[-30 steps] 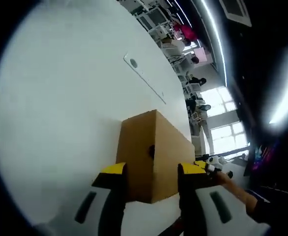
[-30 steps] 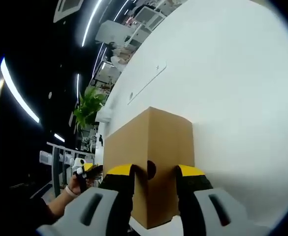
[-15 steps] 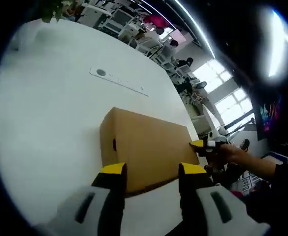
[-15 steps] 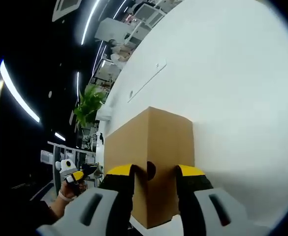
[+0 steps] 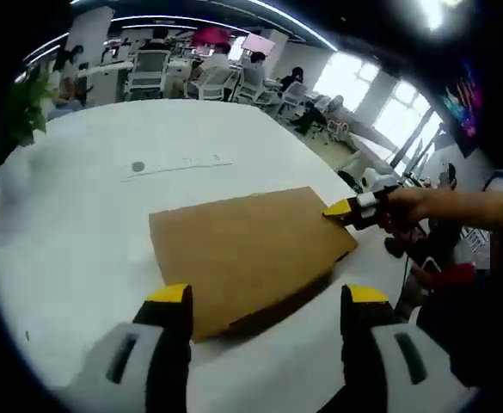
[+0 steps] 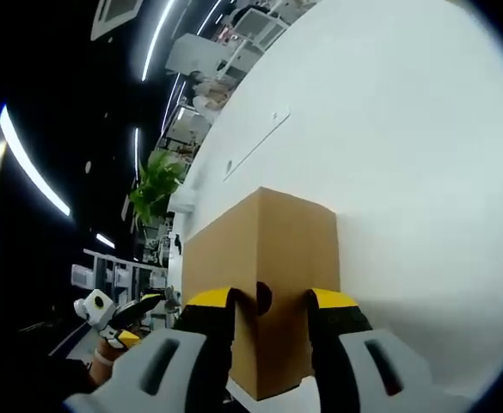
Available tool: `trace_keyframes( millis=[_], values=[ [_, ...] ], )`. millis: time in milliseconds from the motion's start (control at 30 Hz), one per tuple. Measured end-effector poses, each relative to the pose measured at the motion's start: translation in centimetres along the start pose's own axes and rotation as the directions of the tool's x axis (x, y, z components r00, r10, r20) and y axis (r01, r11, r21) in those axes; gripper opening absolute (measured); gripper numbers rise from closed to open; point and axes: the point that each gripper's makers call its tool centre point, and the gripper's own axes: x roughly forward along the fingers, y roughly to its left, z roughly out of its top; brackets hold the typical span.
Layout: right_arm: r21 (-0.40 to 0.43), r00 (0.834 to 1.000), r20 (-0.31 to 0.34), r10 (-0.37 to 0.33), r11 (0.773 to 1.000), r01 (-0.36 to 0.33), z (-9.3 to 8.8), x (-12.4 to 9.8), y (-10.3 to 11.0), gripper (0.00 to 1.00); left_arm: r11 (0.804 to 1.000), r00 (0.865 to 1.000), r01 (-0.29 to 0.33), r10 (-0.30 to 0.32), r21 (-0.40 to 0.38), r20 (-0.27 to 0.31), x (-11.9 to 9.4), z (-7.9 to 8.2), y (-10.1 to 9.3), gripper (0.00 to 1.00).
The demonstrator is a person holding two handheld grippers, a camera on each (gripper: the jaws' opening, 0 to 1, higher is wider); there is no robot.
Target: Operate the shoe box by opening the lid, removing the specified soft item, and placing it in the target area until the item is outside and the box remains undamaged.
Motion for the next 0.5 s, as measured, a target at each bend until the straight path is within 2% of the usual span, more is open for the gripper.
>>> trace_keyframes(
  millis=[67, 133, 167, 267, 333, 367, 400, 500],
  values=[
    [0.001, 1.000, 0.001, 0.001, 1.000, -0.001, 0.0, 0.0, 0.0, 0.33, 1.000, 1.000, -0.004, 0.004, 0.026, -0.002, 0.0, -0.1, -1.0, 0.72],
    [0.002, 1.000, 0.003, 0.002, 1.000, -0.002, 0.1, 0.0, 0.0, 0.33, 0.999, 1.000, 0.003, -0.004, 0.037, 0.023, -0.1, 0.5, -2.3, 0.74],
    [0.002, 1.000, 0.003, 0.002, 1.000, -0.002, 0.1, 0.0, 0.0, 0.33, 0.997, 1.000, 0.003, -0.005, 0.075, 0.023, -0.2, 0.6, -2.6, 0.74],
    [0.002, 1.000, 0.003, 0.002, 1.000, -0.002, 0.1, 0.0, -0.1, 0.33, 0.971, 0.999, -0.046, 0.046, 0.234, 0.005, 0.2, 0.3, -2.7, 0.74],
    [0.005, 1.000, 0.008, 0.003, 1.000, -0.003, 0.1, 0.0, -0.1, 0.33, 0.947, 0.999, -0.042, 0.045, 0.319, -0.004, 0.8, -0.1, -3.2, 0.74],
    [0.005, 1.000, 0.011, 0.003, 1.000, -0.003, 0.1, 0.0, -0.1, 0.33, 0.946, 0.999, -0.039, 0.043, 0.323, -0.005, 1.0, -0.2, -3.3, 0.74],
    [0.004, 1.000, 0.017, 0.004, 1.000, -0.004, 0.1, 0.0, -0.2, 0.33, 0.953, 0.999, -0.036, 0.039, 0.300, -0.004, 1.3, -0.4, -3.6, 0.73],
    [0.013, 1.000, 0.027, 0.008, 1.000, -0.009, 0.1, -0.1, -0.2, 0.33, 0.940, 0.999, -0.030, 0.041, 0.341, -0.024, 1.6, -0.8, -4.1, 0.73]
  ],
)
